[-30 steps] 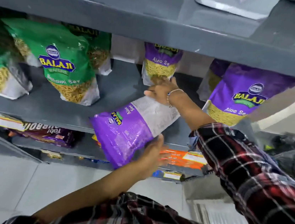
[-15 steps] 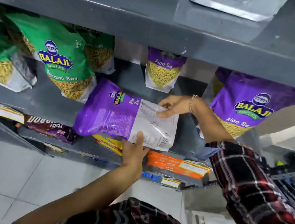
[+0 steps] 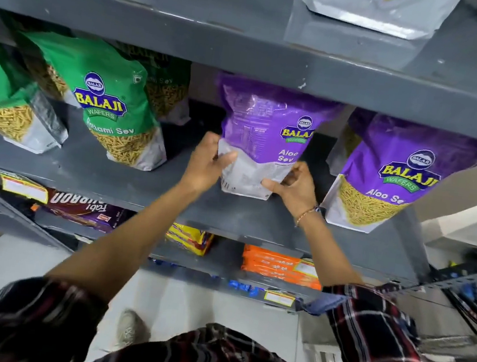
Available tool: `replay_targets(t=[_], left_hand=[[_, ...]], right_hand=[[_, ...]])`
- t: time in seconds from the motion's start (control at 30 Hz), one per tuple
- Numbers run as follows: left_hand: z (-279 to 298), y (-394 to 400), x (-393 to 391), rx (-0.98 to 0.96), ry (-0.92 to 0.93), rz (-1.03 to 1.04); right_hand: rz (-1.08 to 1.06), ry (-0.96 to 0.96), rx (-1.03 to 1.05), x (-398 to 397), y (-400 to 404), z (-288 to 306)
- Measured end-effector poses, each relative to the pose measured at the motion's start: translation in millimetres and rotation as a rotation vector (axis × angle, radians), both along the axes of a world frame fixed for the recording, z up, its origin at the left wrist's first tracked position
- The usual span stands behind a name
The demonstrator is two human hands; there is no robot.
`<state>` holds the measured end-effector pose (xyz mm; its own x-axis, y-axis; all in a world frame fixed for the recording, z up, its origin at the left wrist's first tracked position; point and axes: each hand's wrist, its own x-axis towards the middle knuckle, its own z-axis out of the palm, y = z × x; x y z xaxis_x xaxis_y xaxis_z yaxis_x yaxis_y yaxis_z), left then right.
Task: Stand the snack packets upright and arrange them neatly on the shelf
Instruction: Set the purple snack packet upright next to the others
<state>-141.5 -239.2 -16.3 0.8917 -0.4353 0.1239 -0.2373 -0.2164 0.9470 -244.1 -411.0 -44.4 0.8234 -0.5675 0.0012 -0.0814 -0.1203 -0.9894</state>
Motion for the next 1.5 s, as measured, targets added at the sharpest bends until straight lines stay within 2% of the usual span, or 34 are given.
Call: replay_targets(t=[0.1, 0.23, 0.3, 0.4, 0.43, 0.57, 0.63, 0.7, 0.8, 0.93, 1.13, 1.23, 1.37, 1.5], left_hand=[[-25, -10, 26, 0.0, 0.035, -0.083], [-36, -13, 28, -0.003, 0.121, -0.137], [-34, -11, 17, -0.002, 0.084, -0.07], [-34, -9, -24, -0.084, -0.107, 0.183], [-34, -9, -43, -0.078, -0.154, 0.183], [-51, -20, -89, 0.115, -0.237, -0.22], [-60, -26, -88, 0.17, -0.273, -0.236], [-63, -27, -85, 0.161, -0.24, -0.141], [-70, -26, -81, 0.136, -0.239, -0.057], [-77, -27, -80, 0.142, -0.263, 0.044], [-80, -28, -62, 0.103, -0.17, 0.151], [-80, -24, -53, 0.065, -0.123, 0.1], [-78, -7, -37, 0.03, -0.05, -0.007], [-72, 7, 3, 0.202, -0.044, -0.105]], right_hand=[[-0.073, -0.039, 0.024, 4, 6, -7], [0.028, 0.034, 0.064, 0, 3, -15], [0.079, 0.072, 0.067, -4, -4, -15], [0.094, 0.095, 0.066, -7, -9, -13], [0.084, 0.088, 0.07, -8, -8, -14], [0.072, 0.055, 0.106, -11, 0, -23], [0.051, 0.046, 0.104, -14, 2, -26], [0.025, 0.037, 0.082, -17, 4, -26], [-0.005, 0.052, -0.007, -23, 10, -29], [-0.025, 0.052, -0.309, -33, 24, -35], [0.063, -0.013, -0.507, -35, 48, -34], [0.095, 0.004, -0.472, -37, 39, -26], [-0.013, 0.14, -0.36, -34, 7, -29], [0.082, 0.286, -0.168, -18, -17, -27]])
